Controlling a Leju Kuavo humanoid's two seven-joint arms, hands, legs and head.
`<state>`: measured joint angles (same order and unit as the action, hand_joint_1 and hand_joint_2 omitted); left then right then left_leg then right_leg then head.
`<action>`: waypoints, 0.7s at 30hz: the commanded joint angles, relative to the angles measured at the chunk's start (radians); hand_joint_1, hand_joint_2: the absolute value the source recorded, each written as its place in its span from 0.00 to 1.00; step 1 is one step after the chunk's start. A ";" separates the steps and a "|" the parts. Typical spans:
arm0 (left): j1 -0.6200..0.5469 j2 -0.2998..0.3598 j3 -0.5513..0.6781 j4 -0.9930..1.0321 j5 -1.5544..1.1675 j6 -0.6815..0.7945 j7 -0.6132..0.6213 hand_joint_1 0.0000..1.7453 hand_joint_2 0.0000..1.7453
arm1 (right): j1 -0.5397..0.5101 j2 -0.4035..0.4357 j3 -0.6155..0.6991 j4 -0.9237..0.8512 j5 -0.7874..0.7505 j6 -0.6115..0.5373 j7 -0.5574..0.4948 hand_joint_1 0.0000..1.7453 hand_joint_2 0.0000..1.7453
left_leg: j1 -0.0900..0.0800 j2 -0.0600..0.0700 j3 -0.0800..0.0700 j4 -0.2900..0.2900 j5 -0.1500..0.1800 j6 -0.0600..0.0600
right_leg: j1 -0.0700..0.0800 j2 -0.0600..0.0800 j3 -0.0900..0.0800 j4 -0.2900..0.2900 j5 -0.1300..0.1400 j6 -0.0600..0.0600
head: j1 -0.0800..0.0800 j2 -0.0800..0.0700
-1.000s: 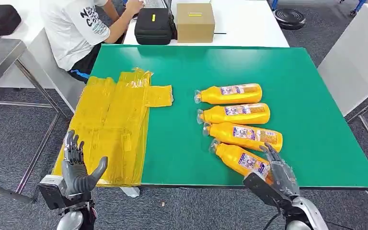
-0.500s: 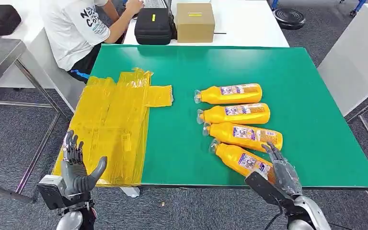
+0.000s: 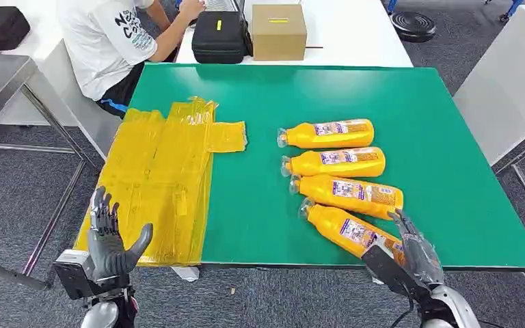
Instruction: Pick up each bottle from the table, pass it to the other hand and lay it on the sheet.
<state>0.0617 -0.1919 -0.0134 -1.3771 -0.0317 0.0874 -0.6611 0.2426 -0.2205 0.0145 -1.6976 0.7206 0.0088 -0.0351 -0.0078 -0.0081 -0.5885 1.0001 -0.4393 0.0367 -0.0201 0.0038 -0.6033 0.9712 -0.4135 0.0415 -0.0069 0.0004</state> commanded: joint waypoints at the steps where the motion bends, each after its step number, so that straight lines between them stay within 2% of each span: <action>1: -0.011 0.000 0.021 0.036 -0.006 0.003 0.014 0.00 1.00 | -0.015 0.029 -0.020 0.041 0.020 -0.001 0.034 0.00 1.00 | 0.002 0.002 0.005 0.000 -0.002 -0.003 | 0.002 0.001 0.005 -0.001 -0.001 -0.003 | 0.000 0.000; 6: -0.022 0.001 0.015 0.046 -0.006 0.002 0.018 0.00 1.00 | -0.051 0.037 -0.025 0.093 0.021 0.011 0.040 0.00 1.00 | 0.001 0.001 0.002 -0.001 0.000 -0.002 | 0.001 0.001 0.002 -0.002 0.000 -0.001 | 0.000 0.000; 9: -0.019 0.003 0.025 0.033 -0.007 0.007 0.019 0.00 1.00 | -0.029 0.060 -0.026 0.075 0.038 0.014 0.046 0.00 1.00 | 0.002 0.002 0.004 -0.001 -0.001 -0.003 | 0.002 0.001 0.005 -0.002 -0.001 -0.002 | 0.000 0.000; 21: -0.011 0.004 0.034 0.023 -0.007 0.009 0.020 0.00 1.00 | -0.021 0.064 -0.029 0.064 0.042 0.012 0.047 0.00 1.00 | 0.002 0.001 0.005 0.000 -0.001 -0.003 | 0.002 0.000 0.005 -0.001 -0.001 -0.002 | 0.000 0.000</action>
<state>0.0644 -0.1919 -0.0118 -1.3771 -0.0374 0.0916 -0.6474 0.2367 -0.1835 0.0050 -1.6770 0.7637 0.0156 0.0069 -0.0078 -0.0079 -0.5885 1.0001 -0.4392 0.0367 -0.0201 0.0039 -0.6037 0.9712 -0.4135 0.0414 -0.0065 0.0004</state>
